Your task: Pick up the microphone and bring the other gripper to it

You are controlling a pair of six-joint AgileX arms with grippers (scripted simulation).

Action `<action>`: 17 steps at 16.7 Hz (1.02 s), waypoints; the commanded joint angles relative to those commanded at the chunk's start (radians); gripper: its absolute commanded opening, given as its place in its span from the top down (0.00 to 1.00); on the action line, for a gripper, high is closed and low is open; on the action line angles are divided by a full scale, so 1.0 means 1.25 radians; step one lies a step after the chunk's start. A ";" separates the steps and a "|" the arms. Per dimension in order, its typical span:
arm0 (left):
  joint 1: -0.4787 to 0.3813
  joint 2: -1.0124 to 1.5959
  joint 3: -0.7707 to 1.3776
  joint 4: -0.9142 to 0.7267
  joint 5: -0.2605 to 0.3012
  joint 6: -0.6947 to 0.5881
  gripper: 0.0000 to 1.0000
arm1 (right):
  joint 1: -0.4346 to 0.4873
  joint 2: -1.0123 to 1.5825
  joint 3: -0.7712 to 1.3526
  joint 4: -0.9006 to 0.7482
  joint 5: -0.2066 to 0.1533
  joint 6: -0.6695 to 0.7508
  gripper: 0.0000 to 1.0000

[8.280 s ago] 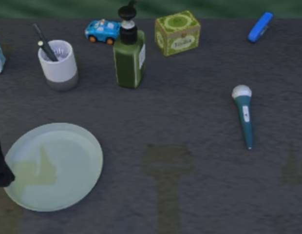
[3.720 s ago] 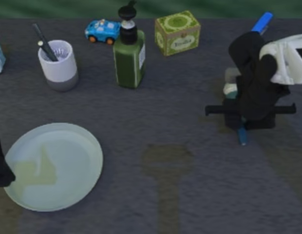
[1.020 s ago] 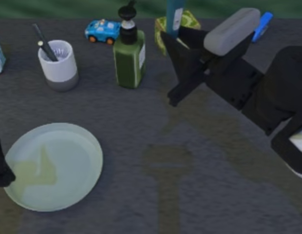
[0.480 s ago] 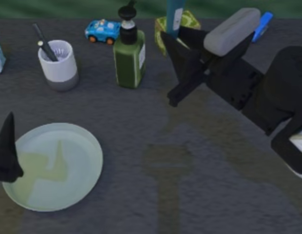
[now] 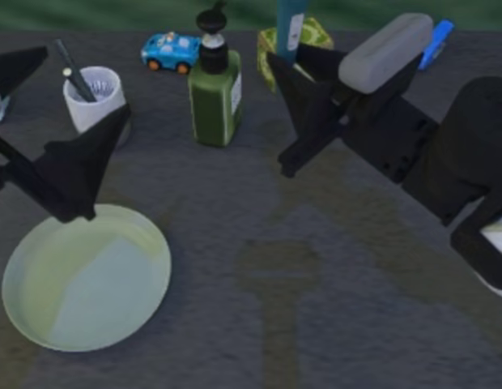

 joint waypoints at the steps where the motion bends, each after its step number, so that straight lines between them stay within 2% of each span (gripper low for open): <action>1: -0.013 0.064 0.039 0.023 0.041 0.006 0.00 | 0.000 0.000 0.000 0.000 0.000 0.000 1.00; 5: -0.056 0.282 0.165 0.096 0.176 0.026 0.00 | 0.000 0.000 0.000 0.000 0.000 0.000 1.00; 8: -0.076 0.374 0.219 0.126 0.235 0.034 0.00 | 0.000 0.000 0.000 0.000 0.000 0.000 1.00; 13: -0.080 0.393 0.230 0.132 0.249 0.035 0.00 | 0.000 0.000 0.000 0.000 0.000 0.000 1.00; 17: -0.100 0.419 0.251 0.138 0.227 0.034 0.00 | 0.000 0.000 0.000 0.000 0.000 0.000 1.00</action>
